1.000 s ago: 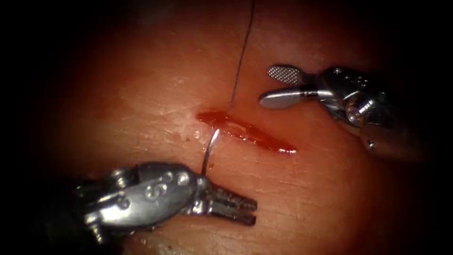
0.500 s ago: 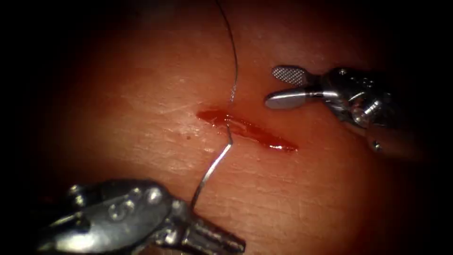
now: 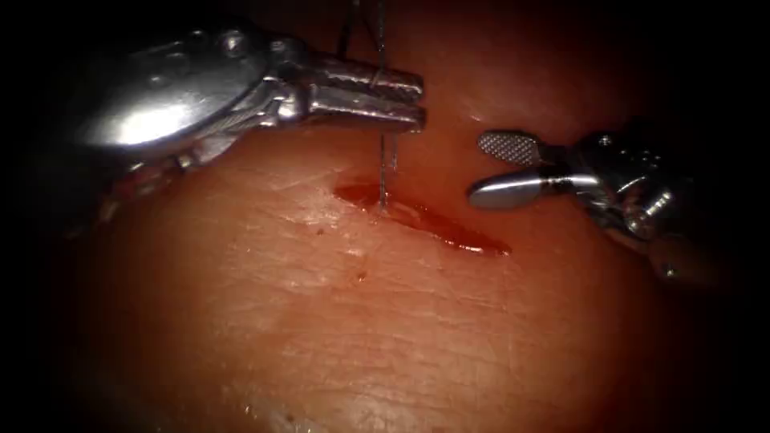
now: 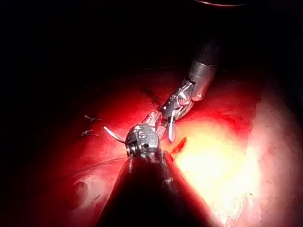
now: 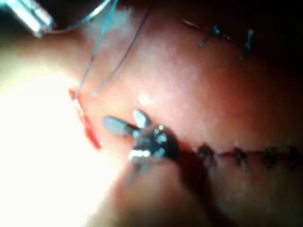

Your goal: Wound Closure

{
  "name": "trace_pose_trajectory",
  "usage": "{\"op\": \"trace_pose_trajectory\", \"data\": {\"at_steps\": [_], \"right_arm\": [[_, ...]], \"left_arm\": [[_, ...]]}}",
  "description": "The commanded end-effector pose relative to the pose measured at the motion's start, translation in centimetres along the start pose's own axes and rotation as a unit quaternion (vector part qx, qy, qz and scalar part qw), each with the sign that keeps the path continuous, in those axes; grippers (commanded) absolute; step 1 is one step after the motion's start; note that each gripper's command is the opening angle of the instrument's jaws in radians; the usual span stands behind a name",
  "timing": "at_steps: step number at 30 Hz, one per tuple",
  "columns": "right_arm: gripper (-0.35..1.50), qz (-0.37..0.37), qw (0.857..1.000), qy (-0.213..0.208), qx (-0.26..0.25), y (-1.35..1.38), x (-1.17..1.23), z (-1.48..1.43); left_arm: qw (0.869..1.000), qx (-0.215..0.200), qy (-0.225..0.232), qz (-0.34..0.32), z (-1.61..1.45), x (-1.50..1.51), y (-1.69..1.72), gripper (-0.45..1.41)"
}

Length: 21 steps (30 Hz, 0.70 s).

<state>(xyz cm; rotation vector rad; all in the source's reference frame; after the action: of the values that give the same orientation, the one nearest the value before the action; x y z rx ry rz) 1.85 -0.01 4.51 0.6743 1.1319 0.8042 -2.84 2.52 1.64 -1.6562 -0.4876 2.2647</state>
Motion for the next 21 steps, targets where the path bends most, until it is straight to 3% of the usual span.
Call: {"op": "trace_pose_trajectory", "data": {"at_steps": [1, 3, 9, 21], "right_arm": [[0.99, 0.006, 1.0, 0.008, 0.004, 0.03, 0.07, 0.05], [0.99, 0.014, 1.0, 0.011, 0.006, 0.03, 0.11, 0.01], [0.76, 0.055, 0.997, 0.034, 0.04, -0.1, 0.24, -0.13], [0.61, 0.123, 0.978, 0.078, 0.146, -0.51, 0.36, 0.16]], "left_arm": [[1.0, 0.0, 0.0, 0.001, 0.07, -0.03, -0.04, -0.45], [1.0, -0.003, 0.0, 0.006, 0.08, -0.08, 0.0, -0.45], [1.0, -0.02, -0.002, 0.02, 0.25, -0.35, 0.32, -0.45], [0.998, -0.042, 0.001, 0.036, 0.47, -0.51, 0.78, -0.45]]}}
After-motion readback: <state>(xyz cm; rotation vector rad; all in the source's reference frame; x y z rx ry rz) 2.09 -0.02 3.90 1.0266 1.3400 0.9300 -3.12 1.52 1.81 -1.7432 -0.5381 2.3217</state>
